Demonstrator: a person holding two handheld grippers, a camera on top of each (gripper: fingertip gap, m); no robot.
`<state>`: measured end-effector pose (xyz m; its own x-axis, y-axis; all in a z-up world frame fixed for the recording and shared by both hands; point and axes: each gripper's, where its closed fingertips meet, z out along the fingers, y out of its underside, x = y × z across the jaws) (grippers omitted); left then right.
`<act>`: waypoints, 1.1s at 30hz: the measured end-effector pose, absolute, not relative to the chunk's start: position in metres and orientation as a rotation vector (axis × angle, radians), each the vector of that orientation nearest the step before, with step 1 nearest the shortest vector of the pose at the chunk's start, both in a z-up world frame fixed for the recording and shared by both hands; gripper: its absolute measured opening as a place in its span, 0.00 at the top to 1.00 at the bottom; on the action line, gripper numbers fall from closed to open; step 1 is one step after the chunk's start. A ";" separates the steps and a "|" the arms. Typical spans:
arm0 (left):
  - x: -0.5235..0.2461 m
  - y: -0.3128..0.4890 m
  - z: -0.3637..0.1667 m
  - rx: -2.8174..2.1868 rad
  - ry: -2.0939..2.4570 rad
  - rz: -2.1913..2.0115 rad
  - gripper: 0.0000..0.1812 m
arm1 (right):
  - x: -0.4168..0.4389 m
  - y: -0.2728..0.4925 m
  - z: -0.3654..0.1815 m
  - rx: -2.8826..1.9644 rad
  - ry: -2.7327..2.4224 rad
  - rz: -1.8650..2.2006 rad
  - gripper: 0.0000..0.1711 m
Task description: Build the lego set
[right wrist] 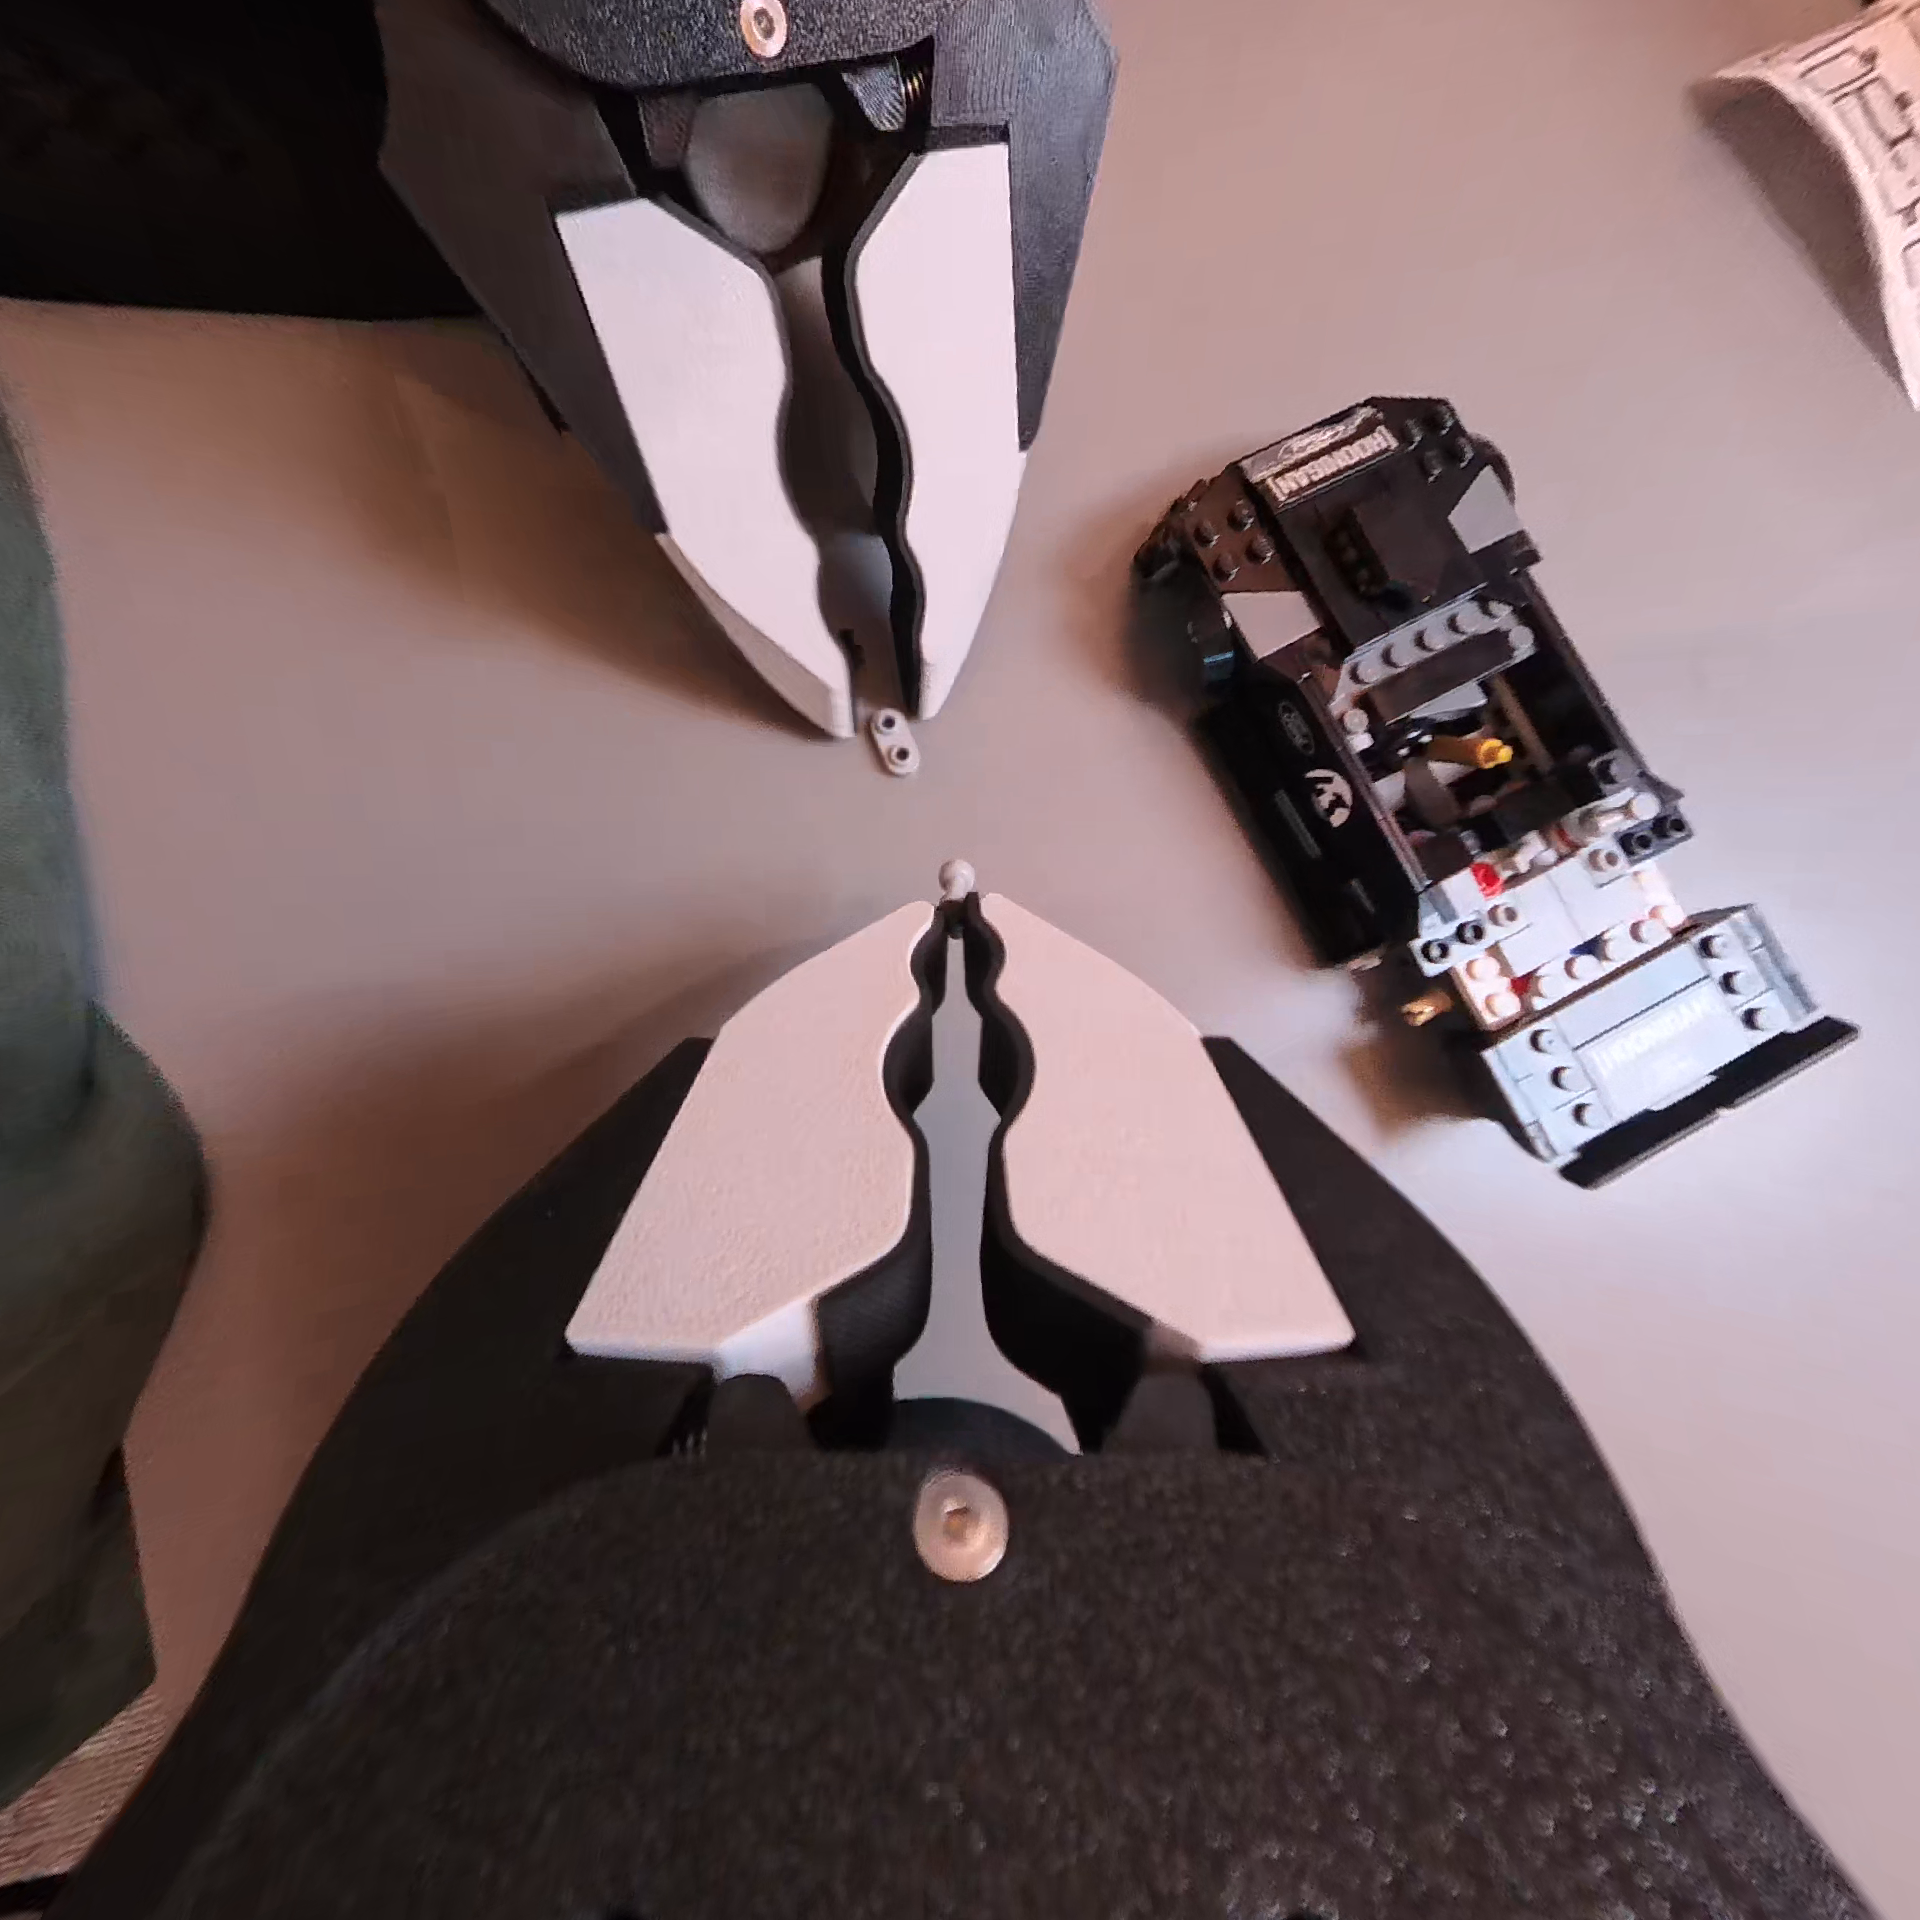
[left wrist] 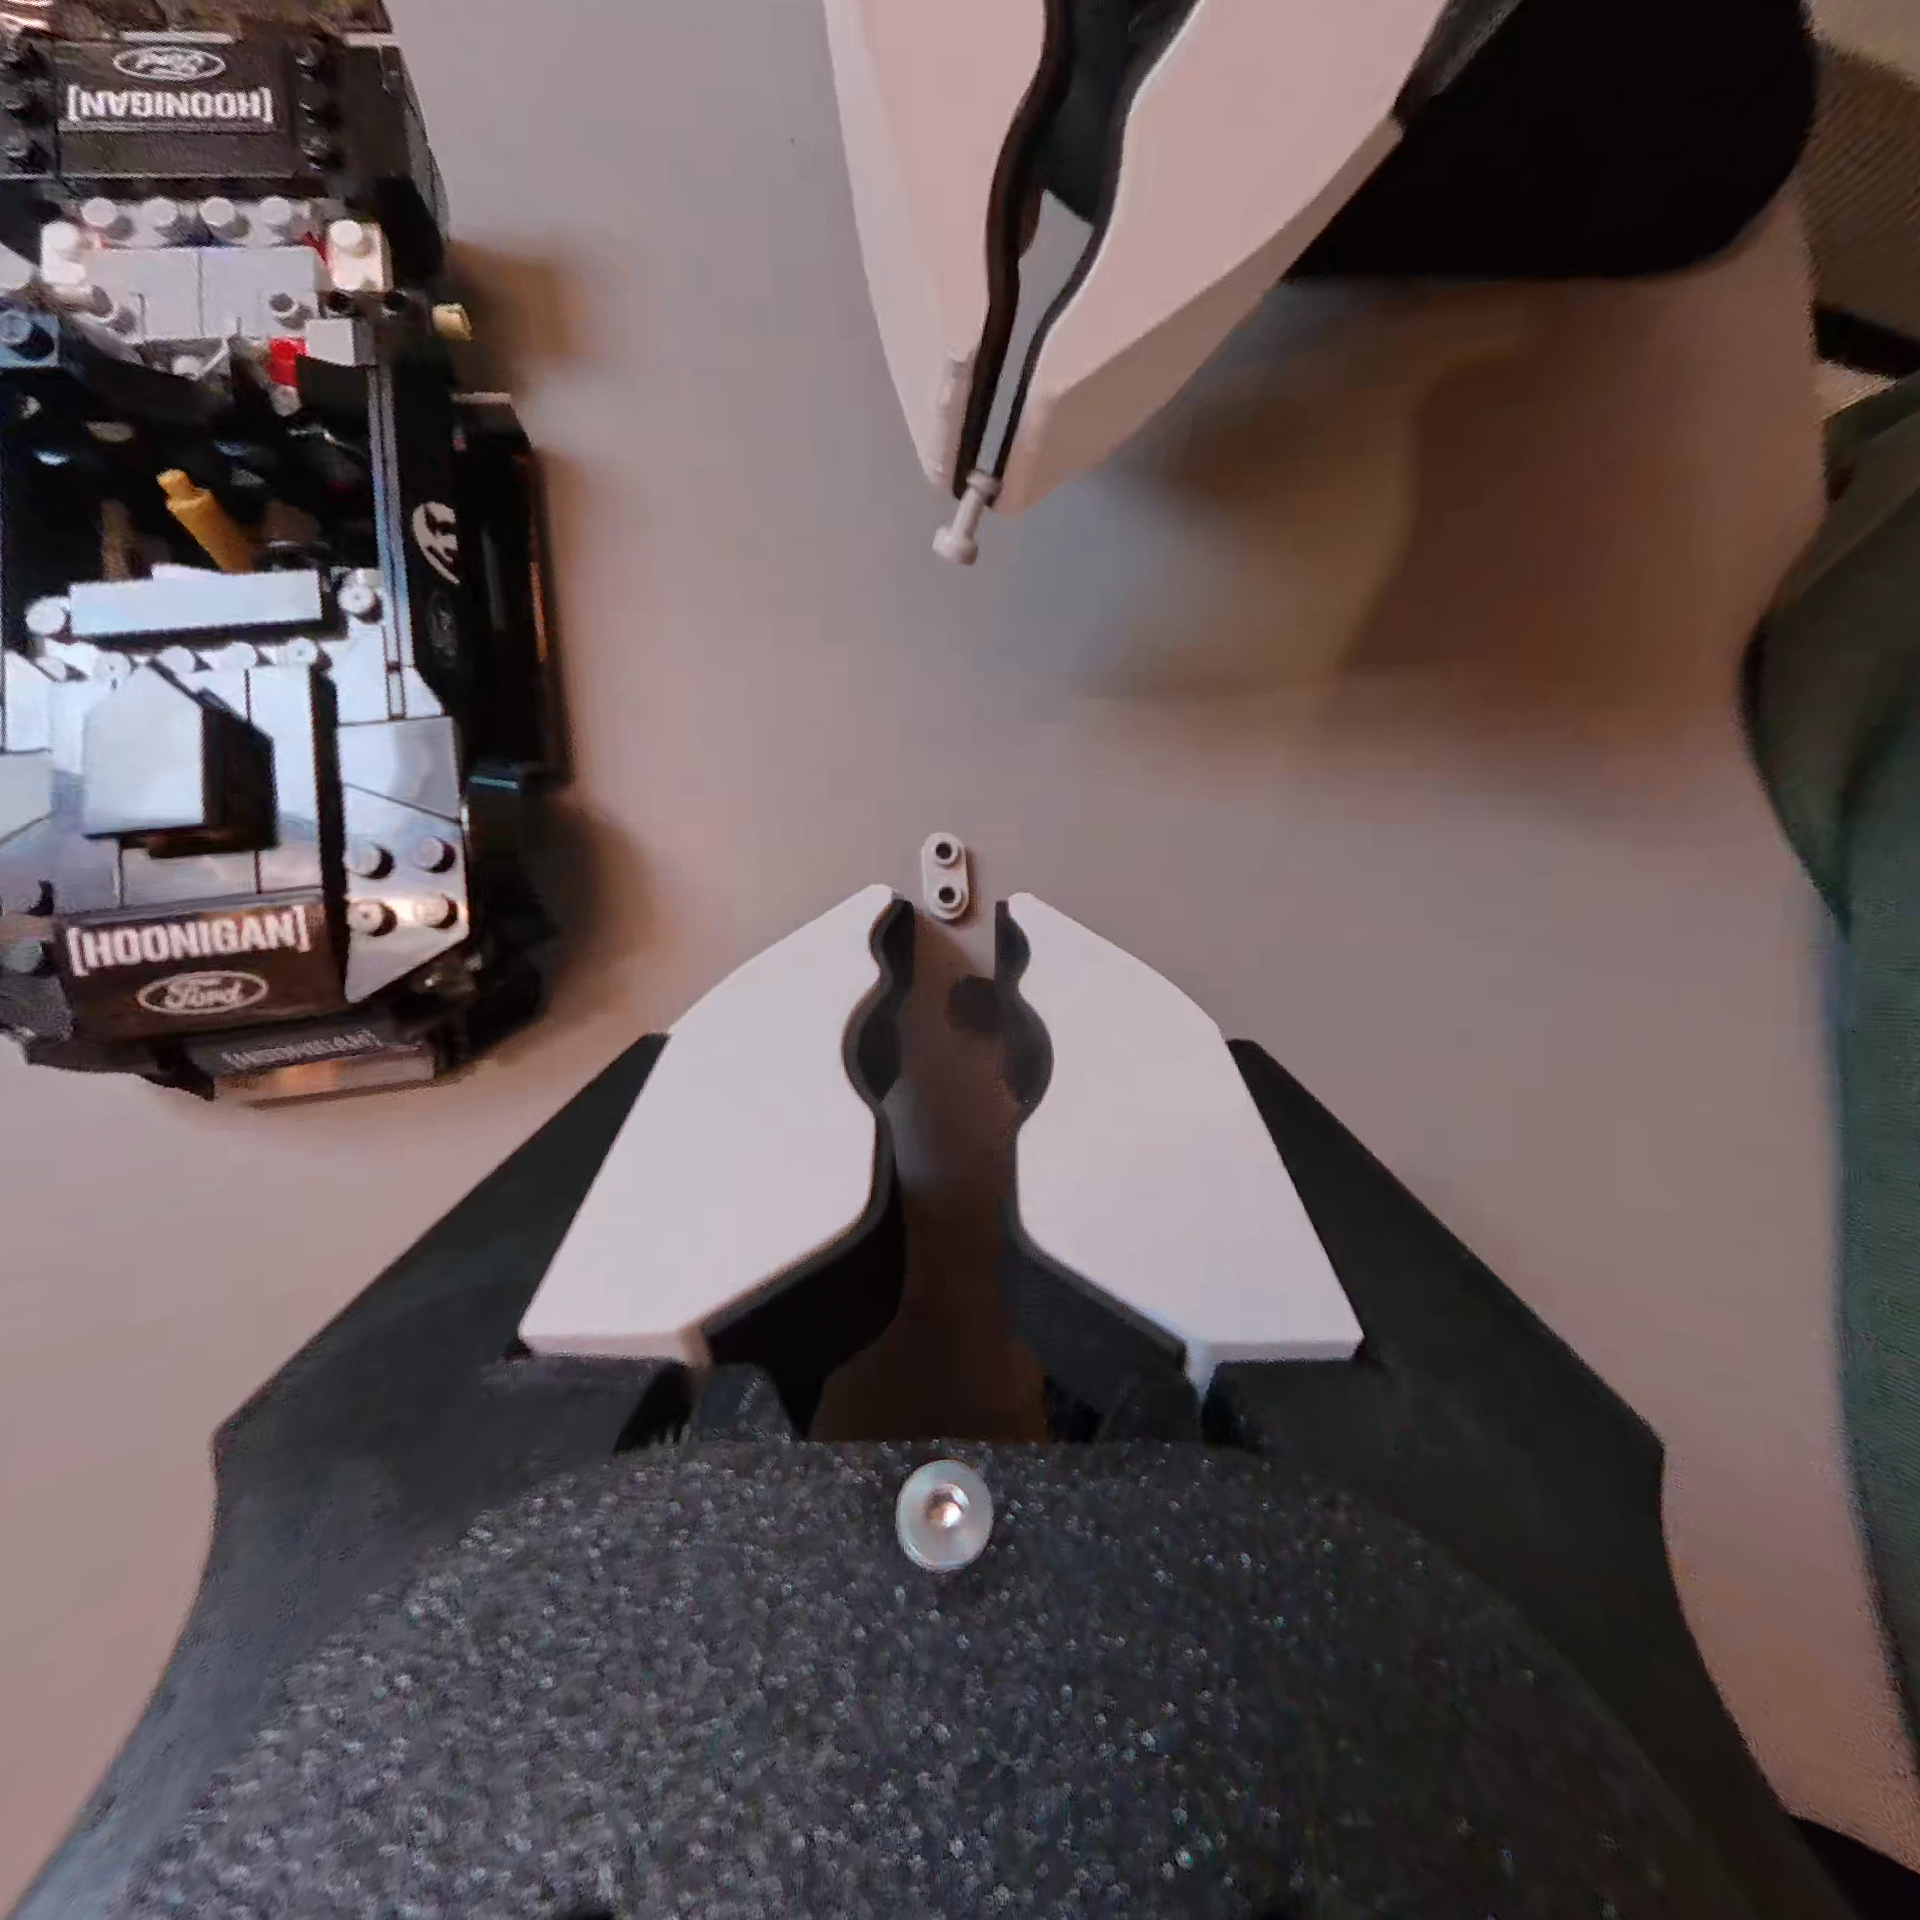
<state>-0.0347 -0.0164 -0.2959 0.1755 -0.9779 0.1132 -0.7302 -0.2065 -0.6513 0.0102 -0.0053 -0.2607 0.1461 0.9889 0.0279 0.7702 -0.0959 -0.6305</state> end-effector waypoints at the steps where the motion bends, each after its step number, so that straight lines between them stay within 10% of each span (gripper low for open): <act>1: -0.033 -0.015 -0.296 -1.992 1.624 -0.695 0.94 | 0.010 -0.008 -0.262 -1.938 -1.669 0.575 0.98; 33: 0.031 -0.031 -0.296 -1.982 1.536 -0.653 0.96 | 0.037 -0.030 -0.290 -2.523 -1.508 0.440 0.98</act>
<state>0.0314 -0.0314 -0.2961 0.2316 -0.9717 0.0472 -0.7078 -0.2016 -0.6770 0.0371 -0.0295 -0.2904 0.4455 0.8801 -0.1641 0.8301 -0.4747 -0.2925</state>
